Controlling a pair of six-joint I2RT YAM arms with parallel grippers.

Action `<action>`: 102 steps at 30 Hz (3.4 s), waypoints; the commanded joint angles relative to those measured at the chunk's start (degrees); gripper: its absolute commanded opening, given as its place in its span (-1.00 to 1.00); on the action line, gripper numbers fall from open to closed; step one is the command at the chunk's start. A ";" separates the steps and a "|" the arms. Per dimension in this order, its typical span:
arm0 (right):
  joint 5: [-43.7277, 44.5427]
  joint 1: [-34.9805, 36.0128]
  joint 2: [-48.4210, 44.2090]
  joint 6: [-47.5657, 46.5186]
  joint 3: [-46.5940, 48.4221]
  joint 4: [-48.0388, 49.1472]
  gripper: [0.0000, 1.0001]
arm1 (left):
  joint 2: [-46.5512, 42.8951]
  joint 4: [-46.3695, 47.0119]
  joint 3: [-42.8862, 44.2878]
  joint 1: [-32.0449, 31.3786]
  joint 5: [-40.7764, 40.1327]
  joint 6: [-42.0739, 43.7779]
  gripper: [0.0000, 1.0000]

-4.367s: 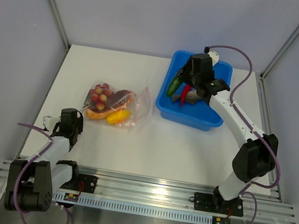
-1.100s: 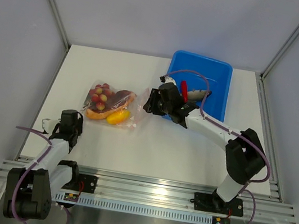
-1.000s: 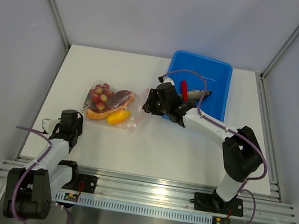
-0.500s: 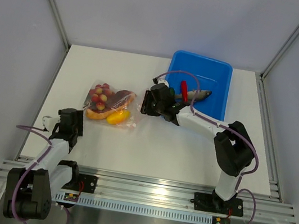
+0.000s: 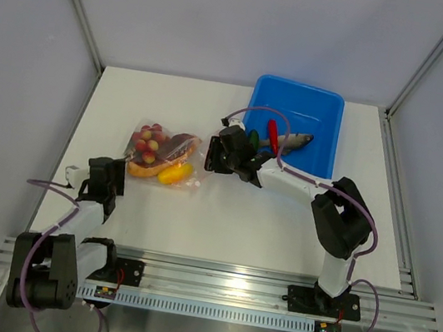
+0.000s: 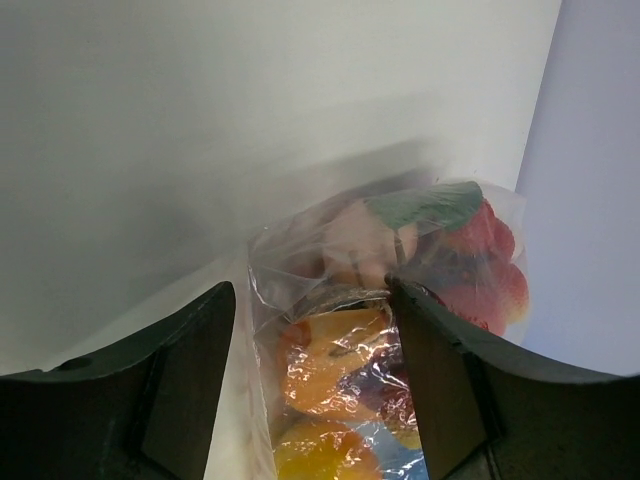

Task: Open the zip-top bag and remove the fake food
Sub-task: Pick up the fake vegetable at the center of the board.

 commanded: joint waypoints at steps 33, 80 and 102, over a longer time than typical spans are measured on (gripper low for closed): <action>-11.62 1.24 6.99 -1.44 4.34 6.72 0.25 | -0.22 3.48 -0.59 2.11 2.04 0.99 -1.00; -9.18 1.15 9.55 3.84 4.35 15.07 0.47 | 1.53 2.51 -0.07 1.93 3.27 0.99 -1.00; 4.54 1.07 9.02 -1.26 6.54 11.63 0.27 | -1.02 -0.13 0.28 1.84 2.83 0.28 -1.00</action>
